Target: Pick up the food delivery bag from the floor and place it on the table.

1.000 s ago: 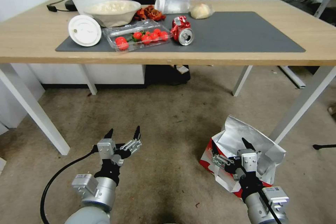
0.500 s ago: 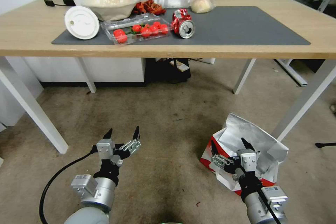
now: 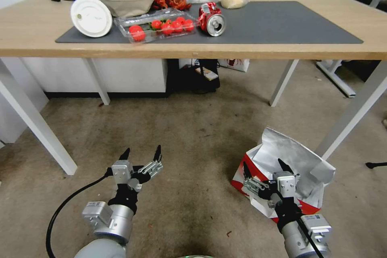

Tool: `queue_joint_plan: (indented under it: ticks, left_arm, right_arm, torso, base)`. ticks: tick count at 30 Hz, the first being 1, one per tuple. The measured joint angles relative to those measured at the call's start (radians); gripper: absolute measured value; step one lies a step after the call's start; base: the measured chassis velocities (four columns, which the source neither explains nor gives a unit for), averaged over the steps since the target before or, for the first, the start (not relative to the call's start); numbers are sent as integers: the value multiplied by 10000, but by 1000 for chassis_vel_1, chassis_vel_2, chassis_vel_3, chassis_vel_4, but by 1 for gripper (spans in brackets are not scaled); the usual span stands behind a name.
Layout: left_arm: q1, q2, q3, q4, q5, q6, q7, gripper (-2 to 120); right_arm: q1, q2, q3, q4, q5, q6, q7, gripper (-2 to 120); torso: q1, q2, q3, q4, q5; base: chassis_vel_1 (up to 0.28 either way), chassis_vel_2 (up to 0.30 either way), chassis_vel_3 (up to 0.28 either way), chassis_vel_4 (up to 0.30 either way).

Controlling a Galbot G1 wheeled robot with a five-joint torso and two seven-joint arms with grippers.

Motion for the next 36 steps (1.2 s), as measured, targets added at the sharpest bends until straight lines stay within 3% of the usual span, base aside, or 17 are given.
queue_joint_plan:
  ticks: [14,21,25,28,29,32,33,36]
  left_arm:
    - [-15,9,-1,31,-3,-27,0,100]
    - [-35,32,-9,180,9,-452,139,100]
    - [-38,103,-31,153,24,-522,146,100]
    - [-5,203,-99,56,24,-544,141,100]
    - [-5,203,-99,56,24,-544,141,100]
    - [47,199,-102,2,55,-580,128,100]
    - [47,199,-102,2,55,-580,128,100]
    - [83,139,-40,-27,153,-588,117,100]
  right_arm:
    - [1,0,5,-6,14,-1,-6,100]
    - [4,-4,32,-22,28,61,-86,100]
    - [418,-28,949,-97,585,512,-1211,100]
    - [1106,-1313,2730,-865,2948,981,-2430,100]
    - [1106,-1313,2730,-865,2948,981,-2430,100]
    - [1568,-3400,4038,-2391,4885,1781,-3109,100]
    - [1568,-3400,4038,-2391,4885,1781,-3109,100]
    - [2224,-4786,4652,-3868,5853,2274,-3640,100]
  torso:
    - [-12,-19,0,0,0]
    - [-9,13,0,0,0]
    - [-7,26,-1,0,-2]
    - [-3,35,0,0,4]
    - [-3,35,0,0,4]
    - [-2,44,0,-1,9]
    - [-2,44,0,-1,9]
    - [-1,50,0,0,4]
  base:
    - [0,0,0,0]
    - [0,0,0,0]
    - [0,0,0,0]
    - [0,0,0,0]
    - [0,0,0,0]
    - [0,0,0,0]
    - [0,0,0,0]
    - [0,0,0,0]
